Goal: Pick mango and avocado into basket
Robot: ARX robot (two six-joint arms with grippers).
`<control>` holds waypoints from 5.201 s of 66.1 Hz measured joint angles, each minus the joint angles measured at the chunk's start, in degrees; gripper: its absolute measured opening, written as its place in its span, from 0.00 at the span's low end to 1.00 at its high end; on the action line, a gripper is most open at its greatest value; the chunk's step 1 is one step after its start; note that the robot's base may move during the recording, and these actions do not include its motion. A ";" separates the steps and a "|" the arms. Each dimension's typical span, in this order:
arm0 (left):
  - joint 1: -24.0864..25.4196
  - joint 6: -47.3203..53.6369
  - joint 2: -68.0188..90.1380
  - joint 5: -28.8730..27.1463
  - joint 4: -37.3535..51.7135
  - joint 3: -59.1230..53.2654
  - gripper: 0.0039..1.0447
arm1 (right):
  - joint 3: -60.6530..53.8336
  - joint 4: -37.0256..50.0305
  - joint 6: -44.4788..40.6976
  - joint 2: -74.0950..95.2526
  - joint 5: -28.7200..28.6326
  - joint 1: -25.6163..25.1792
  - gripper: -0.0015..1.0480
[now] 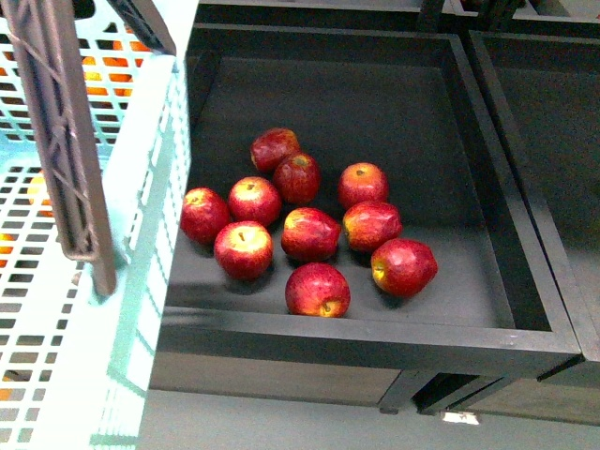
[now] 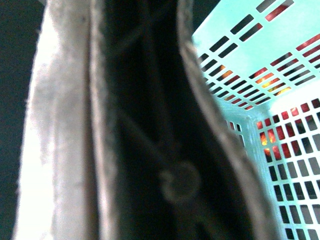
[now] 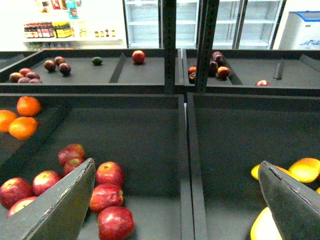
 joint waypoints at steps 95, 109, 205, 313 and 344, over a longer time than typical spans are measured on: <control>-20.06 36.92 36.02 24.46 -2.16 30.14 0.13 | 0.00 0.00 0.00 0.00 0.02 0.00 0.92; -20.20 37.11 36.02 24.52 -2.16 30.14 0.13 | 11.45 -24.35 5.38 23.06 -17.73 -11.93 0.92; -20.17 36.92 36.02 24.59 -2.16 30.14 0.13 | 74.79 9.73 4.96 143.45 -3.15 -29.40 0.92; -20.17 36.92 36.02 24.52 -2.16 30.14 0.13 | 92.63 -0.15 7.78 156.71 -0.02 -26.97 0.60; -20.17 36.92 36.02 24.50 -2.16 30.14 0.13 | 84.11 5.11 7.30 151.42 -4.52 -27.08 0.60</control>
